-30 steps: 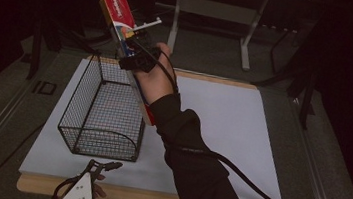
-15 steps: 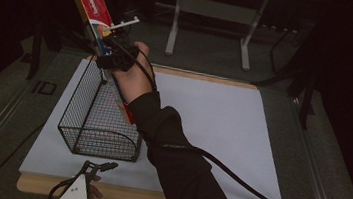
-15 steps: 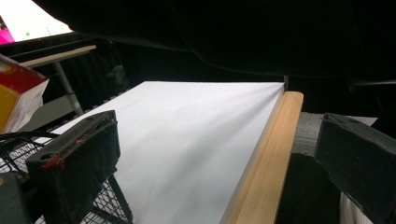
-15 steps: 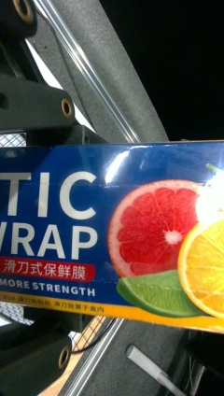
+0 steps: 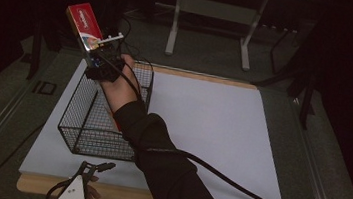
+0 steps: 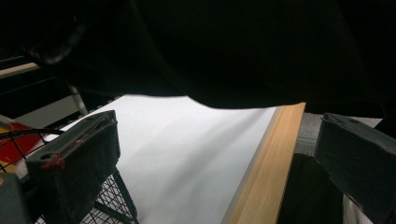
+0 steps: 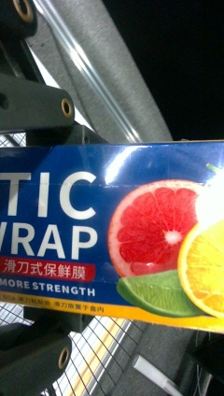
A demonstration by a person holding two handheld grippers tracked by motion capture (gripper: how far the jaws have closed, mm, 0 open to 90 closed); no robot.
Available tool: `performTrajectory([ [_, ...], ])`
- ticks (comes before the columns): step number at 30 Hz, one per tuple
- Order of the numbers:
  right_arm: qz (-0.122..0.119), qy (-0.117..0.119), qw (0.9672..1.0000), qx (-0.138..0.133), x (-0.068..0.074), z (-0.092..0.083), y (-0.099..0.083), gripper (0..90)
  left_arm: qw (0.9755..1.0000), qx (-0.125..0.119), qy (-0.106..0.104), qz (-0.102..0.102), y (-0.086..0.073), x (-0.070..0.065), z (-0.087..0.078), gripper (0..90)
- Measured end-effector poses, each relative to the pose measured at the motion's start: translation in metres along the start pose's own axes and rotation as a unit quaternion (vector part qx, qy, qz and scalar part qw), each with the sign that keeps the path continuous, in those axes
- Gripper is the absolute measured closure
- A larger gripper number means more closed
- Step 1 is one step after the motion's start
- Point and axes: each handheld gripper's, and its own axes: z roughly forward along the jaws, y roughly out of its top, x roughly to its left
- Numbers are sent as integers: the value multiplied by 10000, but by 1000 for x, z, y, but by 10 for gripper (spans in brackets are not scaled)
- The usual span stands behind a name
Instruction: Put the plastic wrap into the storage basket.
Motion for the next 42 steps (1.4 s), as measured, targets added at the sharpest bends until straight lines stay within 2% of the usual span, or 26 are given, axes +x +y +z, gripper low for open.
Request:
performTrajectory([
  [3,23,-35,10000,67,0,9,-7,402,10000,-5,-13,9,0,-1,0,6],
  [9,225,-99,9995,174,-4,25,-20,401,10000,-5,-16,7,0,0,0,6],
  [16,359,-274,9979,455,-11,41,-36,400,10000,-1,-29,10,0,-1,0,6],
  [21,344,-360,9967,635,-13,50,-46,400,10000,17,-44,14,0,-1,0,6],
  [25,396,-422,9954,770,-21,55,-53,400,10000,9,-50,4,0,-1,1,6],
  [27,614,-359,9940,827,-27,57,-55,400,10000,6,-54,-3,0,-1,1,6],
  [28,648,-345,9936,857,-29,58,-56,399,10000,2,-49,0,0,-1,1,6],
  [33,683,-299,9923,985,-30,63,-57,397,10000,4,-44,-4,0,-1,1,6],
  [36,763,-287,9902,1131,-31,70,-60,395,10000,4,-51,9,0,-1,0,6],
  [38,745,-355,9893,1206,-32,76,-64,392,10000,4,-53,12,0,-1,0,6],
  [42,674,-375,9894,1231,-32,77,-64,388,10000,32,-65,9,0,-1,1,6],
])
